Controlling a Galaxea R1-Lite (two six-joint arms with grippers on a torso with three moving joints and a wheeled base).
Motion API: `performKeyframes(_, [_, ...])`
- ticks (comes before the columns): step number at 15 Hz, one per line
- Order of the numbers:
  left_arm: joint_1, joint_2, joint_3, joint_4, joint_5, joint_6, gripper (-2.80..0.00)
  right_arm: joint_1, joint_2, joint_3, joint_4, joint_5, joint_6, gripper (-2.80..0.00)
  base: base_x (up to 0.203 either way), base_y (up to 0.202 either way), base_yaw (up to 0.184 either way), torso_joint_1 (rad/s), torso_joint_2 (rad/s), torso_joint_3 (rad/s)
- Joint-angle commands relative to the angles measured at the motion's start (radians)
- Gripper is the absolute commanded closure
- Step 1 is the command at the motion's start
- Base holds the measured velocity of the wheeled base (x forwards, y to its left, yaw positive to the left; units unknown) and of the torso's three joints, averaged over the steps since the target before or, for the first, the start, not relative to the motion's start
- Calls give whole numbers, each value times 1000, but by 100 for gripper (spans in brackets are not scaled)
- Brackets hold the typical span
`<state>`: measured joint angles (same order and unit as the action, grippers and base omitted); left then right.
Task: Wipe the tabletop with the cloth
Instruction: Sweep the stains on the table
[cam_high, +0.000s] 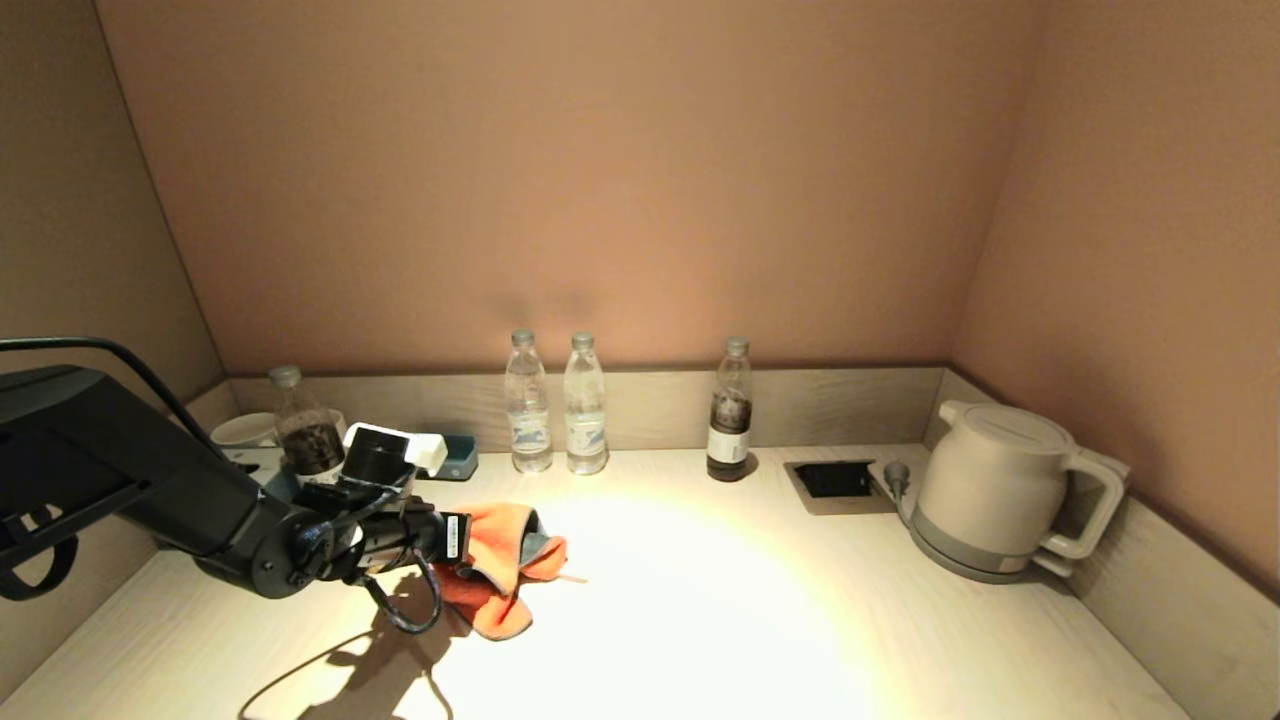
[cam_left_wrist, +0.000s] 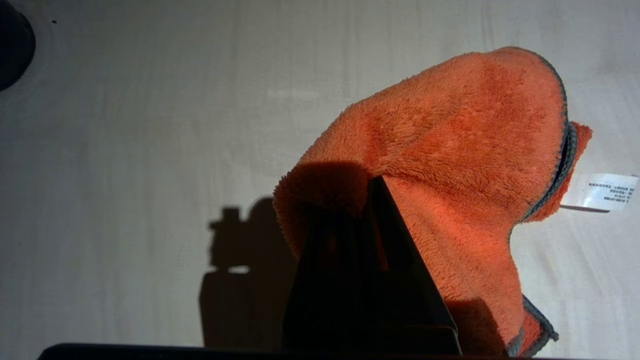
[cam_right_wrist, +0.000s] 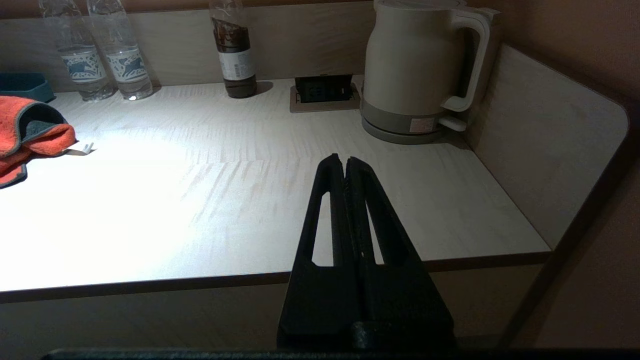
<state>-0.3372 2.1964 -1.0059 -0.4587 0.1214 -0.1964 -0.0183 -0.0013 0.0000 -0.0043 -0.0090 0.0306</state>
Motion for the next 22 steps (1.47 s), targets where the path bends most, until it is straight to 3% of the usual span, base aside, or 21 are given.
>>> performKeyframes(1, [18, 63, -78, -1, 50, -33, 0, 0, 1, 0, 0, 0, 0, 0, 0, 0, 0, 0, 0, 0])
performKeyframes(6, [14, 194, -257, 24, 232, -88, 0, 0, 1, 0, 0, 0, 0, 0, 0, 0, 0, 0, 0, 0])
performKeyframes(10, [8, 224, -314, 68, 250, -100, 0, 0, 1, 0, 0, 0, 0, 0, 0, 0, 0, 0, 0, 0])
performKeyframes(12, [-6, 263, -407, 117, 261, -116, 0, 0, 1, 0, 0, 0, 0, 0, 0, 0, 0, 0, 0, 0])
performKeyframes(16, [-64, 311, -480, 146, 309, -122, 0, 0, 1, 0, 0, 0, 0, 0, 0, 0, 0, 0, 0, 0])
performKeyframes(19, [-176, 318, -556, 198, 325, -131, 0, 0, 1, 0, 0, 0, 0, 0, 0, 0, 0, 0, 0, 0])
performKeyframes(22, [-230, 319, -596, 233, 326, -132, 0, 0, 1, 0, 0, 0, 0, 0, 0, 0, 0, 0, 0, 0])
